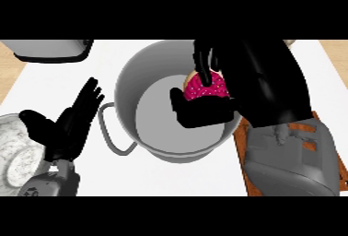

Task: Pick the cupcake from the cutting board and place it in the pot

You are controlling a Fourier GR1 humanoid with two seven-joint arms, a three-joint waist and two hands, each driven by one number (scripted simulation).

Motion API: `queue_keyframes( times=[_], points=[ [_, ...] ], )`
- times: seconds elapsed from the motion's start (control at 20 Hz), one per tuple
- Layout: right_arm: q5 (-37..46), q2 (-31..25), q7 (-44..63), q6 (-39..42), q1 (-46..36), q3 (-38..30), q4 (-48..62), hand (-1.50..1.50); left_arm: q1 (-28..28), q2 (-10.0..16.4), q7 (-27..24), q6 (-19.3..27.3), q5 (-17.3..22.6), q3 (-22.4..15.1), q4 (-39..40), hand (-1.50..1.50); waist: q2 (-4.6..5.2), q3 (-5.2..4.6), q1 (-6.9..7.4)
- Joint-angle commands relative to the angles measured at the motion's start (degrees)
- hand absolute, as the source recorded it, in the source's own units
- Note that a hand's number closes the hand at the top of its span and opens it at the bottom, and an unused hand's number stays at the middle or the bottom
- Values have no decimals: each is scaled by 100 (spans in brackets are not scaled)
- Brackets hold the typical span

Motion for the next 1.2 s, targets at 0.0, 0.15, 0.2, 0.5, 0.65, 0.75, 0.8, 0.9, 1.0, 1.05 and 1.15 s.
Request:
queue_keyframes(
  times=[0.0, 0.15, 0.2, 0.5, 0.65, 0.75, 0.8, 0.9, 1.0, 1.05, 1.15],
  points=[
    [70, 48, -266, -722, -164, 109, 1030, 150, 59, 0, -32, -52, 14, 35, 99, 0, 9, 2, 5],
    [110, 45, -614, -625, -230, 110, 1467, 150, -200, -35, 333, 84, -66, -16, -109, 0, 3, 4, -18],
    [319, -119, -1027, -863, 198, 390, 1430, 150, 58, 12, -225, -132, 7, 51, 106, 0, 8, 3, -24],
    [-868, 49, -398, -2139, 423, 613, 2516, -150, -376, -109, 61, 36, -95, -31, 228, 0, 36, 3, 73],
    [-1491, 50, -415, -2064, 512, 612, 2681, -150, -137, -52, -27, 28, -57, 77, 61, 0, 14, 4, 43],
    [-1920, 50, -434, -2729, 434, 763, 2843, -150, -189, -147, -277, -7, -121, -8, 430, 0, 24, 3, 52],
    [-2062, 50, -385, -2795, 141, 557, 2862, -150, 124, -37, -94, -80, -25, 21, -35, 0, 7, 4, 83],
    [-2225, 51, -728, -3175, 184, 384, 2807, -150, -85, 13, 268, -54, -9, 18, -227, 0, 5, 7, 62],
    [-2048, 51, -1176, -3954, 406, 373, 2659, -150, -28, -64, -38, 25, -183, -26, 104, 0, 15, 8, 36],
    [-1990, 51, -1182, -4177, 275, 292, 2648, -150, -58, -28, -46, -48, -40, 72, 39, 0, 11, 6, 38],
    [-1908, 51, -1480, -4409, 242, -22, 2583, -150, 123, 9, -183, -98, -8, 137, 92, 0, 11, 4, 7]
  ],
)
